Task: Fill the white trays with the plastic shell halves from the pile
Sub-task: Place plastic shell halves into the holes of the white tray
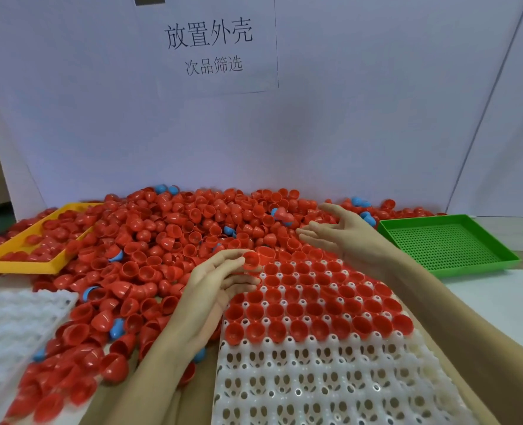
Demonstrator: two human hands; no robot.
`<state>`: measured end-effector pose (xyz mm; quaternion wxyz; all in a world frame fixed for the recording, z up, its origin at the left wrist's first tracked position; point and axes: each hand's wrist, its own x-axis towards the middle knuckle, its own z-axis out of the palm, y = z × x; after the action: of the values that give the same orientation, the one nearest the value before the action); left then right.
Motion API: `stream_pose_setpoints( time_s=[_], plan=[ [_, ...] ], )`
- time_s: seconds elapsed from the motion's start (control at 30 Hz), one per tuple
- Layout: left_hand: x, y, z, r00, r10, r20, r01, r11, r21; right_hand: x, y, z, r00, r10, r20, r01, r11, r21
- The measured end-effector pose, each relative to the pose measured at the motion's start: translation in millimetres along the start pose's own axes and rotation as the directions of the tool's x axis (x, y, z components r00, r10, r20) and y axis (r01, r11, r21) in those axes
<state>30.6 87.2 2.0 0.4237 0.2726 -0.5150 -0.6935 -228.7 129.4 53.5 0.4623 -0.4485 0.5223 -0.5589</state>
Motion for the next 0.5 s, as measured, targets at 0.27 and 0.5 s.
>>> stream_pose_setpoints(
  time_s=[0.27,0.5],
  plan=[
    [-3.7,-2.6,9.0,0.980,-0.007,0.199,-0.018,0.992,0.126,-47.5,23.0,19.5,0.956,-0.136,0.260,0.242,0.866,-0.437],
    [-9.6,-0.8,15.0,0.957,0.035,0.289,-0.116,0.956,0.269,-65.0,34.6,20.0,0.937,-0.320,0.137,0.345,0.797,-0.497]
  ],
)
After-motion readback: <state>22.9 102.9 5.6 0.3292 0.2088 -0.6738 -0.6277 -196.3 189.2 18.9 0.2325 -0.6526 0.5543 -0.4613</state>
